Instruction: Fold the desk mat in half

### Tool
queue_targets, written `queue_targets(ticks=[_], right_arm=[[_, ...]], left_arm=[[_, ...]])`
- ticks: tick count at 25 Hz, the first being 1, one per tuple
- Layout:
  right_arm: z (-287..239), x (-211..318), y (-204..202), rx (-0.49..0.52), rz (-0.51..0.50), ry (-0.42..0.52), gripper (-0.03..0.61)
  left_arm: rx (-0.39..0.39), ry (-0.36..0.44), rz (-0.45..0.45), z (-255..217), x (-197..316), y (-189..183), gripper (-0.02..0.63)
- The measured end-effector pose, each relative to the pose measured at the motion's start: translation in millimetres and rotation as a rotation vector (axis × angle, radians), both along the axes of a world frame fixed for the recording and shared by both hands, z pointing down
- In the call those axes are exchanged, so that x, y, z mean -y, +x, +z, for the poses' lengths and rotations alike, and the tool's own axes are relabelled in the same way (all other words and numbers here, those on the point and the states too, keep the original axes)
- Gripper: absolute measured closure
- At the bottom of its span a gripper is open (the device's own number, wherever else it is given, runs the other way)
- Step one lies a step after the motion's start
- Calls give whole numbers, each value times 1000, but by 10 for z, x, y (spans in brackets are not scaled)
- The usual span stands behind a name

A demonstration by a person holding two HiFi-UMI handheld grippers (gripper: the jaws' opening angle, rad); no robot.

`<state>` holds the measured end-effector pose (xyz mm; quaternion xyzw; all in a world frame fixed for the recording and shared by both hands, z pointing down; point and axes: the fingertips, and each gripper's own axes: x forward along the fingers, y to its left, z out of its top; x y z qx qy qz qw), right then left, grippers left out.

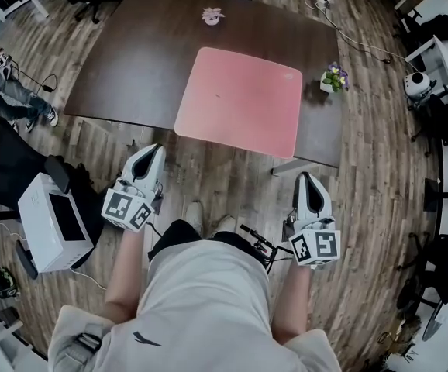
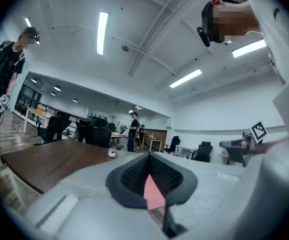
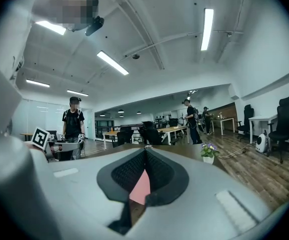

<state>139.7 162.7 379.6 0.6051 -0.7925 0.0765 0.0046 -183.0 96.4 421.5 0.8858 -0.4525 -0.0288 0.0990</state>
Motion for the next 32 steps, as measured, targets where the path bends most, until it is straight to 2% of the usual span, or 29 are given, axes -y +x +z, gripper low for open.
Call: queue_targets(ticks=[14, 22, 32], right_arm=[[58, 186, -83, 7, 12, -26, 577], [68, 323, -195, 2, 56, -38, 577], [144, 468, -331, 0, 122, -60, 577]], left_arm=[[-18, -9, 0, 62, 153, -155, 609], [-27, 4, 38, 86, 416, -309, 609], [-51, -18, 87, 116, 712, -434, 609]])
